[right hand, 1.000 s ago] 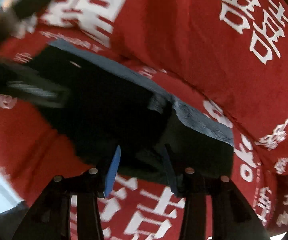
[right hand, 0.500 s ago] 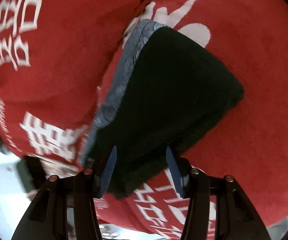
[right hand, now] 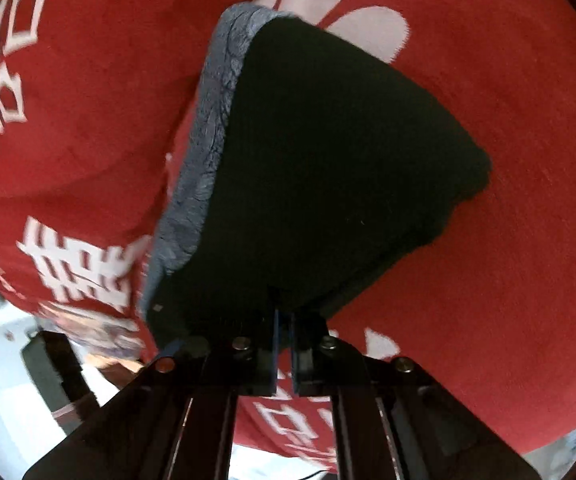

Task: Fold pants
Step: 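Lower the folded trousers onto the cushion and open both grippers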

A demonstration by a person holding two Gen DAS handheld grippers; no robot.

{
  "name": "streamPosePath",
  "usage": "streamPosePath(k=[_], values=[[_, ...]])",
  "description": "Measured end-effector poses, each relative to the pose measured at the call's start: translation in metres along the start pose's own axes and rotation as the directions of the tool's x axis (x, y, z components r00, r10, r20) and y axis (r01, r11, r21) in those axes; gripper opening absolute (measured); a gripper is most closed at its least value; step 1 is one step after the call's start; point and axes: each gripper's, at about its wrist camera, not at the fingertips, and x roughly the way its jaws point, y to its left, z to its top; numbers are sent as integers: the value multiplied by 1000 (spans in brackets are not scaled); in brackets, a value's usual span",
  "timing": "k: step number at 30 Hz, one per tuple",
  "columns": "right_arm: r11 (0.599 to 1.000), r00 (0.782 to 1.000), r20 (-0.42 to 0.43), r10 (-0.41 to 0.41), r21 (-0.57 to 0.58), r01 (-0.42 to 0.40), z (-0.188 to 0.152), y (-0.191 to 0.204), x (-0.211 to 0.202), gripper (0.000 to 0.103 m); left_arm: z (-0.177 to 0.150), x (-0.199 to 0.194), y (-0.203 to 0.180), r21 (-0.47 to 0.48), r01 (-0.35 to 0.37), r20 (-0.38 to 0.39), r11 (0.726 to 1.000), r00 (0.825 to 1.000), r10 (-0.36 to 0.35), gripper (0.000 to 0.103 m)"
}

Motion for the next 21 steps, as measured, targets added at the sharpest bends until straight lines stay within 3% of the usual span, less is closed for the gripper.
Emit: streamPosePath(k=[3,7,9,17,18,19,21], values=[[994,998,-13,-57,-90,56,-3,17,-11,16,-10,-13,3,32,-60,-3,998,998,60,76],[980,993,-48,-108,-175,98,-22,39,-26,17,-25,-34,10,61,-86,-28,994,996,88,77],[977,992,-47,-119,-186,108,-33,45,-33,19,-32,-46,13,77,-106,-36,991,993,109,92],[958,982,-56,-181,-234,163,-74,74,-55,26,-51,-86,19,120,-94,-23,988,995,97,93],[950,979,-51,-196,-258,177,-79,81,-57,30,-52,-91,21,126,-94,-21,988,995,98,101],[937,975,-43,-217,-289,195,-85,91,-58,34,-53,-95,23,126,-93,-20,988,995,97,103],[912,969,-20,-246,-342,224,-94,109,-64,56,-54,-105,28,134,-89,-9,987,996,91,103]])
